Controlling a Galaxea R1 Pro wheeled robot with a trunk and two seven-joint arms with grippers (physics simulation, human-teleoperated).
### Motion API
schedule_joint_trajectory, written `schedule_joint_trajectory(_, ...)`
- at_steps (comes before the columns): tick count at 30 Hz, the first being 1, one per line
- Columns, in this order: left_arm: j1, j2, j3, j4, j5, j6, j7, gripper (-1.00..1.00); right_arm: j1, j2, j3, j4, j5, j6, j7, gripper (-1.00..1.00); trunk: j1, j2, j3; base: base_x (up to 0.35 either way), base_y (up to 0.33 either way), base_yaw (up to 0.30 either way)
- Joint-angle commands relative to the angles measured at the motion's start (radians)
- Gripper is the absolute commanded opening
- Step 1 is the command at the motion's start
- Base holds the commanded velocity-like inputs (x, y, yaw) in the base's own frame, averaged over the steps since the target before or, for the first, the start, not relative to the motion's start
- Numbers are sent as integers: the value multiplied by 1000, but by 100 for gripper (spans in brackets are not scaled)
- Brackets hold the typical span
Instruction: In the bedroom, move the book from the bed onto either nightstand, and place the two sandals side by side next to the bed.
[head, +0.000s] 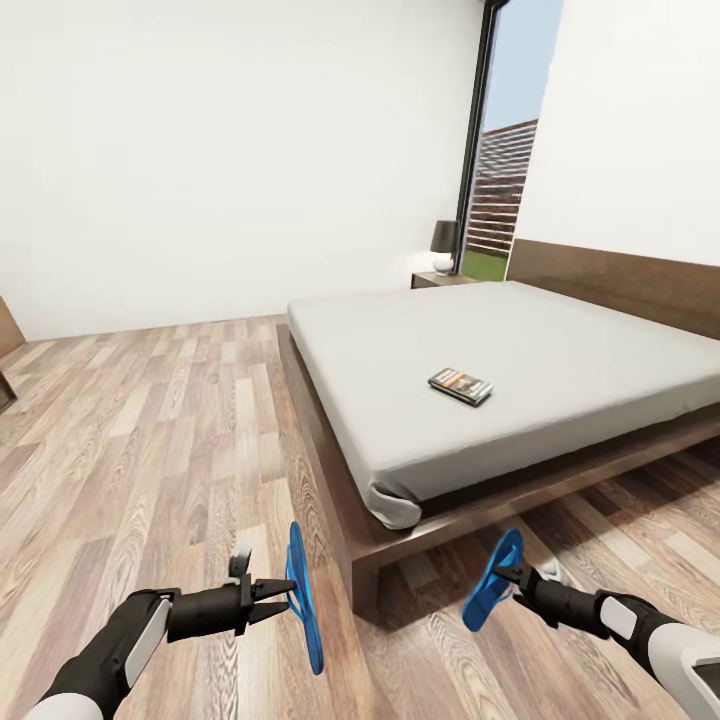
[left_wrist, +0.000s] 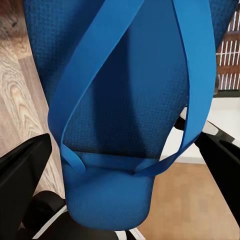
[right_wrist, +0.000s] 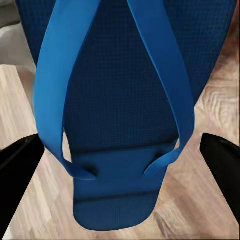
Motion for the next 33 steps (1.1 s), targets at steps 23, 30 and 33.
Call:
schedule_joint_trajectory(23,0,4,1,0,2,6,-5,-100,-2,0,92,-2,-8,11,-265,-100,0,0,-1,0,0,0)
schedule_joint_trajectory(30,0,5,2,0,2,6,-7,-100,-2,25,241,-33,-10,34,-361,-100,19,-35,-17,0,0,0)
schedule_joint_trajectory(33,0,6,2,0,2,7,-8,-100,-2,32,263,-91,-9,64,-416,-100,30,-56,-26,0,0,0)
